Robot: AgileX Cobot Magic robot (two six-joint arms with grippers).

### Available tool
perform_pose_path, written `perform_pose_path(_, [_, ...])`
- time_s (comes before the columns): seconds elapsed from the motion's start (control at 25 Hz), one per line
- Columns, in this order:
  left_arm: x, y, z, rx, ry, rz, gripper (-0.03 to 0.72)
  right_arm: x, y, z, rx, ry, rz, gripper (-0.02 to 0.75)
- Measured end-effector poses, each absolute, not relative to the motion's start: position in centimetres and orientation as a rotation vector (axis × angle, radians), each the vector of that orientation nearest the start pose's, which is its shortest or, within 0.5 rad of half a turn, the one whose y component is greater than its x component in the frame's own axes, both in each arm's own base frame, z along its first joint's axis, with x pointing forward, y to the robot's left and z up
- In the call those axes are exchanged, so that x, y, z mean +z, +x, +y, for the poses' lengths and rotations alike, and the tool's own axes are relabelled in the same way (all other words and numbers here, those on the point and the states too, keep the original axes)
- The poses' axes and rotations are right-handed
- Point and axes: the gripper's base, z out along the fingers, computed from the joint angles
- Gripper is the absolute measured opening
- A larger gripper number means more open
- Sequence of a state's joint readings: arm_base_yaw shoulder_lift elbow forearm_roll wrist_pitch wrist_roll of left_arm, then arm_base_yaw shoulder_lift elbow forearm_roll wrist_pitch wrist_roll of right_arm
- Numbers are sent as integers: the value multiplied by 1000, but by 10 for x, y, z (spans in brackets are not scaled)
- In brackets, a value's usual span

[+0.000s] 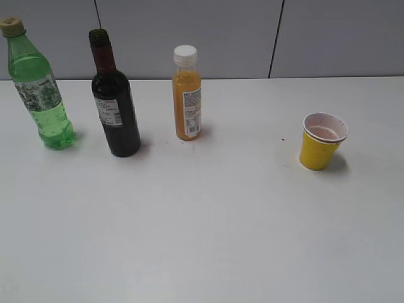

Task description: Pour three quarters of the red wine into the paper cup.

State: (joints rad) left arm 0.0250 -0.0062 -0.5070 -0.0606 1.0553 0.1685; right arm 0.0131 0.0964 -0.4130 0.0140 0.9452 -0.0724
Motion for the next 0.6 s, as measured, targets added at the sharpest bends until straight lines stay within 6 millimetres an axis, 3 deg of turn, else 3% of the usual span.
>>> perform_pose_path(0.6, [280, -6, -5, 52, 145, 2019, 426, 260, 22, 1, -19, -88, 2110, 515])
